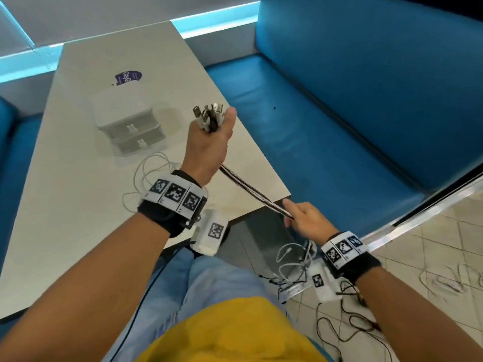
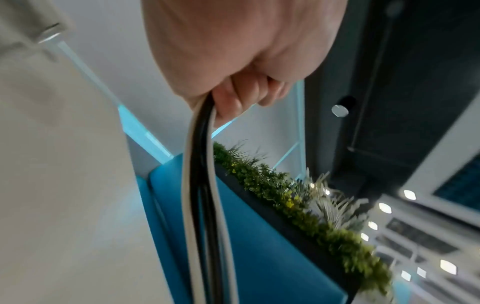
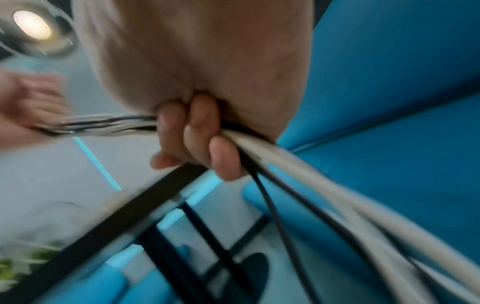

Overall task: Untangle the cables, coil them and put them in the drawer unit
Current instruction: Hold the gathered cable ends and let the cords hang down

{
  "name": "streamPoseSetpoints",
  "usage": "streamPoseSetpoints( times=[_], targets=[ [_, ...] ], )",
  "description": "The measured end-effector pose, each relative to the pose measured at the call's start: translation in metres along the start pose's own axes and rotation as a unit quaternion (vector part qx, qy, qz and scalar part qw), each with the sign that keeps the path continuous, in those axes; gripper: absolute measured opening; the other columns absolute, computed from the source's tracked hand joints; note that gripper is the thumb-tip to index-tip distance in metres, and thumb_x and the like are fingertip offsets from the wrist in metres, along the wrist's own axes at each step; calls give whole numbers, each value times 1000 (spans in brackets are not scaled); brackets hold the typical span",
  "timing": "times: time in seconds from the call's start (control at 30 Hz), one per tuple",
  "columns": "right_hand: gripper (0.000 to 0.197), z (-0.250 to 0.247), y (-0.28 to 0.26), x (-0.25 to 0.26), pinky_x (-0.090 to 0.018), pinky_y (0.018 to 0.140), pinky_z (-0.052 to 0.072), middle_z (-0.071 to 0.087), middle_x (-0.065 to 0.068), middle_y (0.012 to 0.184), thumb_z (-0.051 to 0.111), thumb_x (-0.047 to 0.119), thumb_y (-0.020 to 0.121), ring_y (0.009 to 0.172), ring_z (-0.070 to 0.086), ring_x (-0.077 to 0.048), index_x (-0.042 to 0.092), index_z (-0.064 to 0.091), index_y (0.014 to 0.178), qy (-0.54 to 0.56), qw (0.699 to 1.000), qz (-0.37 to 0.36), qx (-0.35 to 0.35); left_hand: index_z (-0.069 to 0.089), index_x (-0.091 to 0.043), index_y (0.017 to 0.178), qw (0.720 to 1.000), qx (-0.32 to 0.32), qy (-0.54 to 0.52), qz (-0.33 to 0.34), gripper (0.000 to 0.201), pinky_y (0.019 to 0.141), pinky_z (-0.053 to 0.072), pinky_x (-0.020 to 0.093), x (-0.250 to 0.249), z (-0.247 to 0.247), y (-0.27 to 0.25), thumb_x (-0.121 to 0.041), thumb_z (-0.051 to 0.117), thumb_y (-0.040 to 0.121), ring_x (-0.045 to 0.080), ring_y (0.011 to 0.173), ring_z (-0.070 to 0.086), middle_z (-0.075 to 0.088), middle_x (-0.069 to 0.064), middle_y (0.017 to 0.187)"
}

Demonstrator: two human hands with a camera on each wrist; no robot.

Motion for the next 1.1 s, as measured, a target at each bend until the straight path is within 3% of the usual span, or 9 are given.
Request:
streamPoseSetpoints(
  times=[0.2,0.27,0.43,0.5,0.6,0.73,0.9,0.97,1.1],
  targets=[
    [38,-21,9,-31,-34,66,38,51,-1,62,41,38,99,70,53,-27,14,49,70,-99,993,29,-50,62,-21,59,921,140,333,149,28,68,49,22,9,35,-11,-19,60,87,14,72,66,69,-5,70],
    [27,-31,9,-11,-35,67,41,55,-2,65,45,37,96,70,53,-28,16,52,80,-97,990,17,-103,68,-16,67,893,186,379,159,20,72,54,36,20,49,-18,-27,56,79,23,86,70,74,0,79],
    [18,-43,-2,62,-32,61,42,52,1,66,57,9,87,60,44,-16,22,45,88,-21,989,-95,-111,67,-31,96,745,281,533,288,31,68,50,35,31,106,-64,-55,55,80,22,82,66,72,-5,87],
    [14,-54,-5,73,-23,54,39,50,1,65,55,11,91,56,42,-13,22,46,91,55,988,-107,-100,64,-34,99,739,262,543,300,39,67,47,33,29,113,-68,-65,58,77,19,81,64,71,-6,86],
    [12,-65,-12,80,-31,51,38,49,-2,57,42,28,101,50,44,-18,28,47,90,164,981,-85,-60,63,-26,85,724,267,566,289,39,60,36,30,28,117,-66,-64,59,79,21,73,60,64,-8,73],
    [16,-74,-21,99,-22,44,24,46,6,47,38,26,104,39,32,-7,20,43,90,265,958,-104,-25,46,-22,58,814,312,439,218,35,54,31,30,20,116,-62,-34,65,85,22,54,47,45,-7,52],
    [41,-74,-18,82,-17,42,17,25,1,47,43,53,91,37,16,-9,15,51,78,393,910,-124,-39,54,-4,62,897,284,285,181,42,55,39,32,-14,105,-54,-36,65,87,20,53,43,48,5,53],
    [30,-63,-13,47,-17,40,20,27,6,44,58,41,82,36,20,-9,13,49,75,373,920,-91,-75,58,-4,63,925,242,226,185,42,60,46,39,-35,90,-44,-39,63,86,19,56,48,55,20,60],
    [31,-3,-7,-59,-26,52,37,43,5,50,75,27,73,47,39,-11,17,48,61,156,985,13,-76,52,-13,58,932,199,206,223,36,54,35,30,-66,71,-37,-27,63,89,17,53,36,42,8,55]
  ],
)
Point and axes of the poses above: each hand's wrist, its own y-axis towards the middle knuckle, its own z-axis out of the palm, x = y × z, the point moved 10 cm from there along y, towards the middle knuckle
